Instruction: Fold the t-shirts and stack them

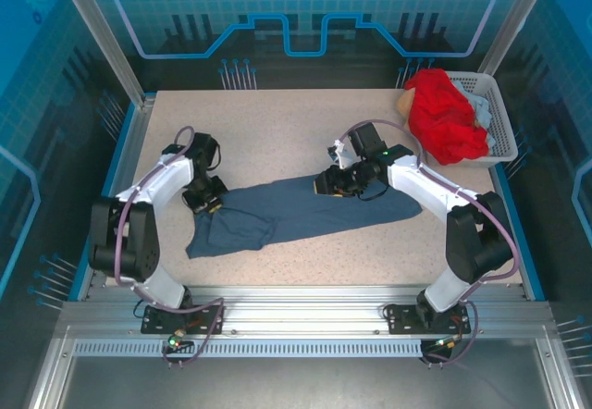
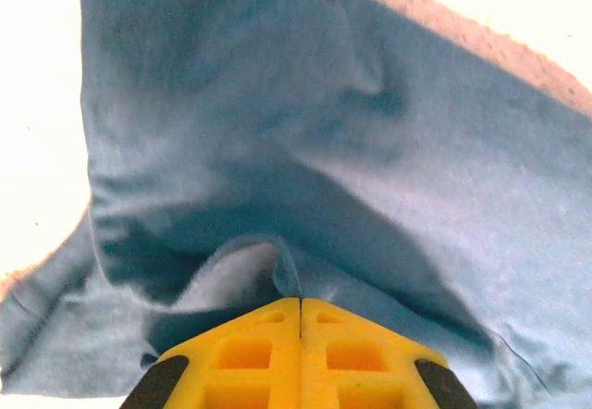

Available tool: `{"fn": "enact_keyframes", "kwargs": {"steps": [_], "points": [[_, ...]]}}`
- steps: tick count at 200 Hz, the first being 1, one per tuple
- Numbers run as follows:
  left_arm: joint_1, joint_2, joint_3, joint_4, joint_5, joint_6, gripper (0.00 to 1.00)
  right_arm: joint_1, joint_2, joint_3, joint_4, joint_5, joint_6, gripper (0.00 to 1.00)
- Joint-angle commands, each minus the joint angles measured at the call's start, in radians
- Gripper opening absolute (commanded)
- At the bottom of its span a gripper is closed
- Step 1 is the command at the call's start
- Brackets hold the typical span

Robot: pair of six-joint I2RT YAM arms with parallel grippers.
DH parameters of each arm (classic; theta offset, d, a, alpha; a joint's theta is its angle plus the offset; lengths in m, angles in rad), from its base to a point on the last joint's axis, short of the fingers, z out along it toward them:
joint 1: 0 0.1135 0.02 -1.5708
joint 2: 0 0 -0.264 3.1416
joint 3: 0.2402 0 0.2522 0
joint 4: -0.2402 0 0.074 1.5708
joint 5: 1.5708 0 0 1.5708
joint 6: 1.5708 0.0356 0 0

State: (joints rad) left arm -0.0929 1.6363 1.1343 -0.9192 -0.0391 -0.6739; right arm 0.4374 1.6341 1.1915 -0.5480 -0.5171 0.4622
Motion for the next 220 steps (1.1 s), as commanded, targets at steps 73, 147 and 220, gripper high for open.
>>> {"fn": "enact_keyframes", "kwargs": {"steps": [73,147,220], "points": [[0.054,0.176,0.191,-0.088,-0.059,0.11,0.0,-0.005,-0.006,-0.026,0.005,-0.011,0.001,0.4],[0.065,0.272,0.239,-0.085,-0.077,0.135,0.29,-0.005,0.0,-0.023,-0.011,0.03,0.004,0.39],[-0.051,-0.095,0.051,-0.062,-0.031,-0.149,0.37,-0.075,0.058,0.015,-0.091,0.201,-0.003,0.27]]}}
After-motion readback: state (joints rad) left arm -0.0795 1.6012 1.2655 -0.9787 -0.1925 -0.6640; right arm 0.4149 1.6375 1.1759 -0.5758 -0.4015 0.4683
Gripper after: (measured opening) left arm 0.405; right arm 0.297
